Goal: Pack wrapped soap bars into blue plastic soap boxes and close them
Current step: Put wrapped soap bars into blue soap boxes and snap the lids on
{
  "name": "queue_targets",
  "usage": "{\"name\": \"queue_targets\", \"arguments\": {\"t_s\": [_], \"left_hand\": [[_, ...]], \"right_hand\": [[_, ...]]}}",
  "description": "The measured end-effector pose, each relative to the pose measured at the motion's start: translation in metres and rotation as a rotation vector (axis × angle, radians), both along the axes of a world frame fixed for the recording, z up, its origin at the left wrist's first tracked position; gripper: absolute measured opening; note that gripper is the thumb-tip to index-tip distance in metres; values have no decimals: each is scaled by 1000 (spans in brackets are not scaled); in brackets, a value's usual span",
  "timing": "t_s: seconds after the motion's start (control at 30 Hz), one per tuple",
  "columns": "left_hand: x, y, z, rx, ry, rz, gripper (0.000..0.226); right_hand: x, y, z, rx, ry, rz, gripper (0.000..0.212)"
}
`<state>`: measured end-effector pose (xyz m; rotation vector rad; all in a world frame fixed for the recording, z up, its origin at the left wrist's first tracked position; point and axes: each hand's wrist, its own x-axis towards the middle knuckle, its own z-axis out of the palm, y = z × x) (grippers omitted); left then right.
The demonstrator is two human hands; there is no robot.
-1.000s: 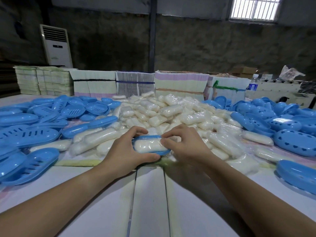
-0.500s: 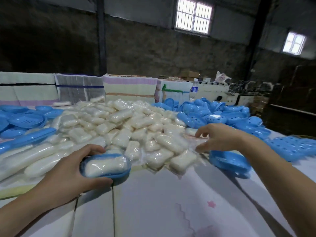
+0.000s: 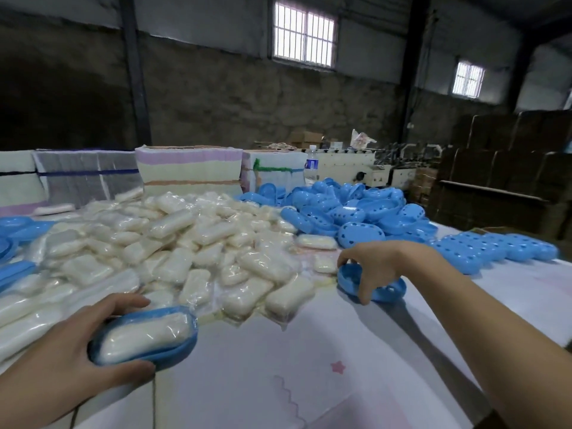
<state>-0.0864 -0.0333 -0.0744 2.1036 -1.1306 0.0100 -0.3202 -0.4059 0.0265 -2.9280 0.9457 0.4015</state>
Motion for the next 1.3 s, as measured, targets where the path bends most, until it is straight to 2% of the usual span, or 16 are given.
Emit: {"name": "queue_targets", "arguments": {"t_s": [0.1,0.2,0.33,0.47,0.53,0.67,0.8,1.0,1.3], "left_hand": [[3,1,-2,17,-19,28,112],[1,-2,-1,-9,-47,34,111],[-8,-6,5,-86,2,-36,110],[-16,-9,14,-233,83,-29,94],[-17,-10,17,-335,173,-2,84],[-16,-11,20,-458,301,60,88],[-17,-8,23,-552,406,61,89],[-24,-4,31,-717,537,37,89],[-26,1,35,-738,654,45,87]], "right_hand": [[9,7,4,-33,-182,7,72],[31,27,7,-72,-457,90,72],[73,85,10,325,-842,265,65],[119,143,12,631,-1076,388,61],[137,166,10,849,-1165,450,60],[152,196,-17,1134,-1303,506,60],[150,202,-38,1296,-1306,461,48],[143,197,-44,1189,-1179,452,48],[141,199,-45,1113,-1025,546,37]]}}
